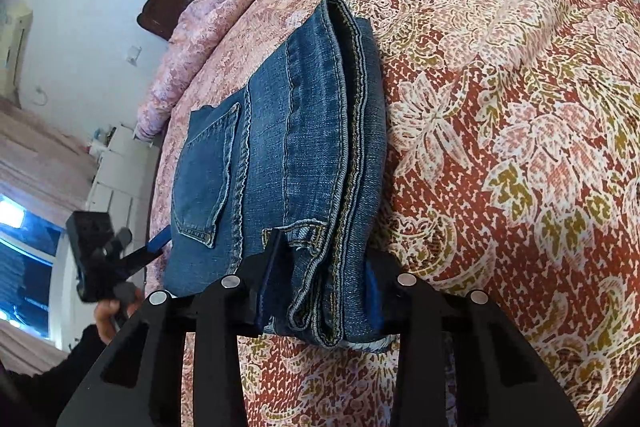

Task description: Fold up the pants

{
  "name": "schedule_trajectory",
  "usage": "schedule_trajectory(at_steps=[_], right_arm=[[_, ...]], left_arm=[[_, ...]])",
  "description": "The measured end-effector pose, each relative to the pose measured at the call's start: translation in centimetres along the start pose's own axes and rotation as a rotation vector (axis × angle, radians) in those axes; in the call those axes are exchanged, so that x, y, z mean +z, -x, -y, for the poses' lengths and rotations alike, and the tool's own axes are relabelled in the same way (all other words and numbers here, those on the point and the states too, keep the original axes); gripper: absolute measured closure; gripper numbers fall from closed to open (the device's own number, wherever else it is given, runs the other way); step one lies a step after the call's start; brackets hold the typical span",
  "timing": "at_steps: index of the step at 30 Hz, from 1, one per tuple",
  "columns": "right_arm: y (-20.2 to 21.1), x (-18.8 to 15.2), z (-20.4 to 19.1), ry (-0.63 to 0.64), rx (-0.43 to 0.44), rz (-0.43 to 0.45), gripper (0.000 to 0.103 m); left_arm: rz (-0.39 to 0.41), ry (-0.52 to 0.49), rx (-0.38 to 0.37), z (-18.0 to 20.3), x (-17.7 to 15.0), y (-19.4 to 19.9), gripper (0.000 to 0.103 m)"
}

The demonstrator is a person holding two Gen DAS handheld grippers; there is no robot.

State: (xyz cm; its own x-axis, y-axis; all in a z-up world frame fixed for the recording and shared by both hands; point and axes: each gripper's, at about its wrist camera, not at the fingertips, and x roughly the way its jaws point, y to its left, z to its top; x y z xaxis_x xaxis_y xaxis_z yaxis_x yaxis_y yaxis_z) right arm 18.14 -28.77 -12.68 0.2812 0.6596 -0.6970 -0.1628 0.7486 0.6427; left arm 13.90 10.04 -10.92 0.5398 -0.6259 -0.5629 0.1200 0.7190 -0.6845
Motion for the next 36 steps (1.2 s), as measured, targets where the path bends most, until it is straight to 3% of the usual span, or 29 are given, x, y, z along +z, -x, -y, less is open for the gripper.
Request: schedule_trajectory(at_steps=[3, 7, 13, 16, 19, 21, 22, 25, 26, 27, 29, 32, 36], right_arm=[[0.0, 0.0, 0.0, -0.003, 0.003, 0.001, 0.068], [0.1, 0.0, -0.1, -0.002, 0.0, 0.001, 0.068], [0.2, -0.1, 0.1, -0.003, 0.001, 0.002, 0.068], [0.2, -0.2, 0.2, -0.007, 0.005, 0.004, 0.068], [0.2, -0.1, 0.5, -0.013, 0.013, 0.006, 0.067], [0.2, 0.0, 0.7, -0.023, 0.026, 0.007, 0.067], [0.1, 0.0, 0.8, -0.024, 0.026, 0.007, 0.067], [0.2, 0.2, 0.0, 0.013, -0.02, 0.003, 0.068], [0.3, 0.2, -0.7, 0.039, -0.058, 0.001, 0.069], [0.4, 0.1, -1.6, 0.068, -0.093, 0.003, 0.072], [0.9, 0.2, -3.1, 0.102, -0.13, 0.01, 0.076], [2.1, 0.6, -5.0, 0.142, -0.13, 0.033, 0.079], [3.3, 1.5, -7.6, 0.216, -0.116, 0.049, 0.081]], left_arm=[[-0.036, 0.05, -0.071, -0.9, 0.5, -1.3, 0.002], [-0.071, 0.054, -0.033, -1.1, 0.9, -3.1, 0.002], [-0.14, 0.005, -0.072, 0.2, 1.0, -5.4, 0.002], [-0.182, -0.004, -0.153, 0.5, 1.0, -6.2, 0.002], [-0.175, 0.01, -0.228, 1.2, 1.0, -6.2, 0.002], [-0.168, -0.015, -0.203, 1.7, 0.7, -6.4, 0.002], [-0.185, -0.038, -0.146, 1.9, 0.2, -6.9, 0.004], [-0.19, -0.115, 0.014, 3.3, -0.4, -7.5, 0.024], [-0.183, -0.121, 0.099, 3.8, -0.5, -7.5, 0.049], [-0.167, -0.095, 0.133, 4.1, -0.5, -7.1, 0.061], [-0.133, -0.088, 0.165, 5.2, -0.5, -6.7, 0.074], [-0.113, -0.166, 0.226, 7.8, -0.7, -6.2, 0.082], [-0.078, -0.206, 0.221, 9.7, 0.3, -5.1, 0.085]])
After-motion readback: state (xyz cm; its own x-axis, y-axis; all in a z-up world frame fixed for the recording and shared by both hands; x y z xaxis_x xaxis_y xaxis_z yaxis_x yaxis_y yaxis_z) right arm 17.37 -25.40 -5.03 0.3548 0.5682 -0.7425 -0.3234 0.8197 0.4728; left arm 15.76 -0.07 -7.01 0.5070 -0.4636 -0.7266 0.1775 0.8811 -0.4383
